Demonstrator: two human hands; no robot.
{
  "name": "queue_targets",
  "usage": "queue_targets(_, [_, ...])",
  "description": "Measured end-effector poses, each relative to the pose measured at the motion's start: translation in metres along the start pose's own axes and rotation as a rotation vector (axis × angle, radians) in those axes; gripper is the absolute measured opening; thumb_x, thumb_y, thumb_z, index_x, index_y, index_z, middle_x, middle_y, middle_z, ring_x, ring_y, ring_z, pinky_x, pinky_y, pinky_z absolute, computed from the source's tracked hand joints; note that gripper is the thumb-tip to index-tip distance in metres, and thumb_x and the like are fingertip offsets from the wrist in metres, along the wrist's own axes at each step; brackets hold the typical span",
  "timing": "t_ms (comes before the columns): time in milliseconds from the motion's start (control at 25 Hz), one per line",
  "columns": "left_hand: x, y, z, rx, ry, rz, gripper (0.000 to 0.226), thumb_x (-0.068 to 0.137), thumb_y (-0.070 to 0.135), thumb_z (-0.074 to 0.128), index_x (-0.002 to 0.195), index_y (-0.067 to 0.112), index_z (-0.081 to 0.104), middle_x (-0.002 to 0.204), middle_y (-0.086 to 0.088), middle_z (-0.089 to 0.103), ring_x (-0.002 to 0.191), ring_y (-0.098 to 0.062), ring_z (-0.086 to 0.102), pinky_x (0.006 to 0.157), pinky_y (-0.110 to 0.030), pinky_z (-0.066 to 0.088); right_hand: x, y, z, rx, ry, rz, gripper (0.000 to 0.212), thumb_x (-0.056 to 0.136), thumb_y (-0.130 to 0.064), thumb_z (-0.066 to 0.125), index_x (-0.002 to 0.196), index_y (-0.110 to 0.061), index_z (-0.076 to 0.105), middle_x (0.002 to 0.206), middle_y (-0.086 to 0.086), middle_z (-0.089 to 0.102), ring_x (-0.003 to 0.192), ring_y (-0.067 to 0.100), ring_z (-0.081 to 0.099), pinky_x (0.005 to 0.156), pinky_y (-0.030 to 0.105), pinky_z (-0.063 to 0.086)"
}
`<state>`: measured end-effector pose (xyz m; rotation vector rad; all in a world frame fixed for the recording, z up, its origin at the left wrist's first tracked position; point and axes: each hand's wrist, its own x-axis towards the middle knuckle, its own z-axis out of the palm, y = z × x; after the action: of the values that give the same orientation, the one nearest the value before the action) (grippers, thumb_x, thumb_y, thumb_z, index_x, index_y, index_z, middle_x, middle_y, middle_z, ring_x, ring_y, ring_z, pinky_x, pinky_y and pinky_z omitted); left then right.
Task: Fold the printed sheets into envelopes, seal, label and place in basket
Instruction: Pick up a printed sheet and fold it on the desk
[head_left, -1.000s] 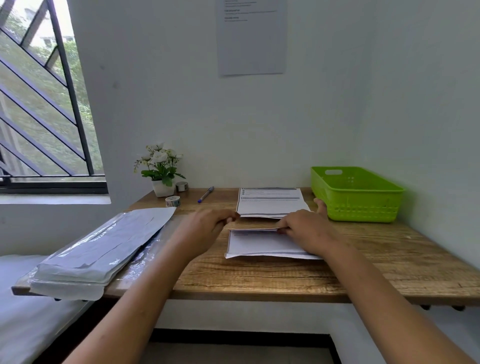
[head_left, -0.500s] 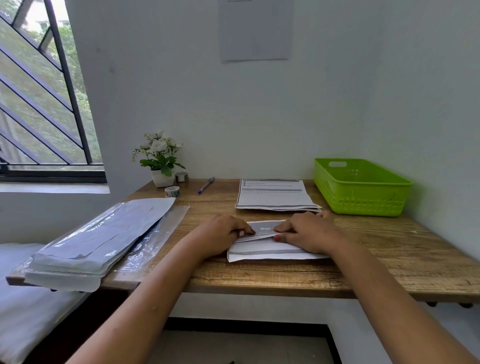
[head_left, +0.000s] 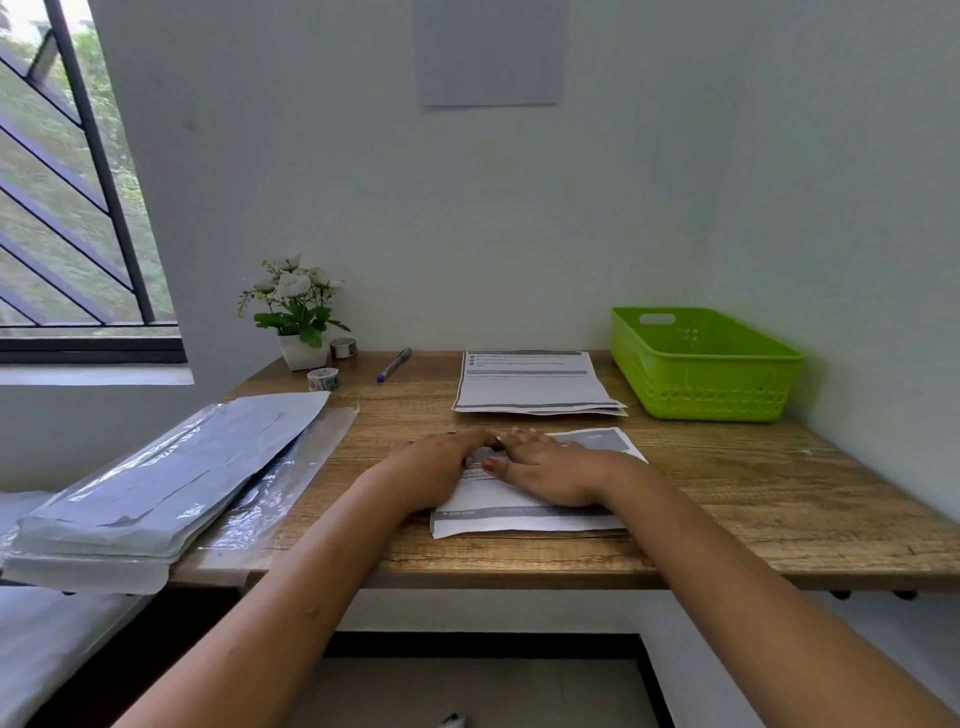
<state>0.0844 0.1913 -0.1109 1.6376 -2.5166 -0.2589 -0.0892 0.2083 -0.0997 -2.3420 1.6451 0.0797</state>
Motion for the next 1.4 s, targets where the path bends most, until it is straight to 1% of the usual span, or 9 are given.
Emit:
queue_targets(280, [-0.001, -0.001, -0.005, 0.029, -0.065, -0.044, 0.048, 0.101, 0.020, 0.027, 0.137, 0.052, 0.031, 0.151, 0.003, 0.034, 0.135, -0.025, 0.035, 0.111, -0.052, 0.026, -0.027, 0.073, -0.002, -0.030, 0.034, 0.184, 0.080, 0.092, -0.066, 0.016, 0.152, -0.017, -0.002, 0.161, 0.001, -0.007, 0.148, 0.017, -0.005, 0.121, 0.039, 0.001])
queue_targets(480, [-0.009, 0.002, -0.008, 0.046, 0.196, 0.064, 0.043, 0.095, 0.013, 0.042, 0.122, 0.043, 0.056, 0.134, 0.010, 0.054, 0.121, -0.016, 0.048, 0.106, -0.040, 0.037, -0.046, 0.066, -0.007, -0.033, 0.073, 0.219, 0.087, 0.088, -0.070, 0.021, 0.152, -0.014, 0.004, 0.161, 0.003, -0.005, 0.148, 0.017, -0.004, 0.121, 0.043, 0.004])
queue_targets(680, [-0.024, 0.000, -0.012, -0.105, 0.053, 0.063, 0.029, 0.097, 0.032, 0.042, 0.119, 0.041, 0.059, 0.125, 0.011, 0.059, 0.112, -0.011, 0.050, 0.092, -0.029, 0.039, -0.083, 0.017, 0.008, 0.040, 0.105, -0.022, 0.110, 0.056, -0.092, 0.044, 0.148, -0.037, 0.021, 0.160, -0.013, 0.007, 0.146, 0.014, 0.014, 0.116, 0.038, 0.017])
queue_targets(880, [-0.043, 0.004, -0.028, -0.459, -0.094, -0.057, 0.087, 0.070, 0.080, -0.003, 0.098, 0.041, 0.070, 0.136, 0.004, 0.051, 0.126, -0.019, 0.041, 0.107, -0.043, 0.022, -0.091, 0.004, -0.005, 0.029, 0.209, -0.054, 0.054, 0.076, -0.061, 0.063, 0.125, -0.040, 0.055, 0.133, -0.012, 0.055, 0.119, 0.011, 0.051, 0.097, 0.030, 0.043])
queue_targets(1040, [-0.045, 0.002, -0.038, -0.644, -0.121, -0.073, 0.095, 0.064, 0.080, -0.003, 0.084, 0.029, 0.076, 0.092, 0.016, 0.069, 0.097, -0.007, 0.055, 0.096, -0.035, 0.035, -0.086, 0.011, -0.028, 0.047, 0.267, -0.055, 0.005, 0.083, -0.034, 0.064, 0.085, -0.034, 0.068, 0.088, -0.013, 0.067, 0.085, 0.010, 0.059, 0.067, 0.024, 0.044])
queue_targets(1200, [-0.043, -0.014, -0.035, -0.715, 0.007, -0.152, 0.090, 0.050, 0.093, 0.003, 0.045, 0.025, 0.061, 0.045, 0.009, 0.054, 0.048, -0.006, 0.052, 0.064, -0.026, 0.035, -0.076, 0.025, -0.040, 0.103, 0.498, 0.070, 0.025, 0.079, -0.047, 0.069, 0.098, -0.032, 0.068, 0.093, -0.013, 0.061, 0.085, 0.008, 0.055, 0.065, 0.026, 0.041])
queue_targets(1280, [-0.041, -0.015, -0.032, -0.748, 0.018, -0.184, 0.081, 0.052, 0.094, 0.017, 0.059, 0.030, 0.067, 0.054, -0.002, 0.063, 0.052, -0.002, 0.058, 0.066, -0.024, 0.041, -0.066, 0.028, -0.037, 0.068, 0.537, 0.139, 0.039, 0.078, -0.051, 0.068, 0.111, -0.033, 0.063, 0.109, -0.009, 0.062, 0.101, 0.013, 0.056, 0.079, 0.031, 0.044])
queue_targets(1320, [-0.039, -0.015, -0.031, -0.694, 0.024, -0.192, 0.072, 0.060, 0.088, 0.030, 0.083, 0.032, 0.069, 0.091, -0.010, 0.066, 0.072, -0.003, 0.063, 0.074, -0.024, 0.044, -0.062, 0.026, -0.031, 0.001, 0.518, 0.178, 0.042, 0.079, -0.053, 0.066, 0.116, -0.035, 0.060, 0.118, -0.007, 0.062, 0.110, 0.016, 0.055, 0.091, 0.036, 0.041])
queue_targets(1400, [-0.033, -0.011, -0.024, -0.484, 0.082, -0.156, 0.059, 0.072, 0.067, 0.060, 0.119, 0.033, 0.053, 0.117, -0.003, 0.064, 0.092, -0.006, 0.057, 0.082, -0.026, 0.044, -0.054, 0.019, -0.014, -0.173, 0.483, 0.260, 0.047, 0.084, -0.051, 0.061, 0.127, -0.038, 0.050, 0.134, -0.006, 0.052, 0.128, 0.019, 0.045, 0.110, 0.052, 0.021])
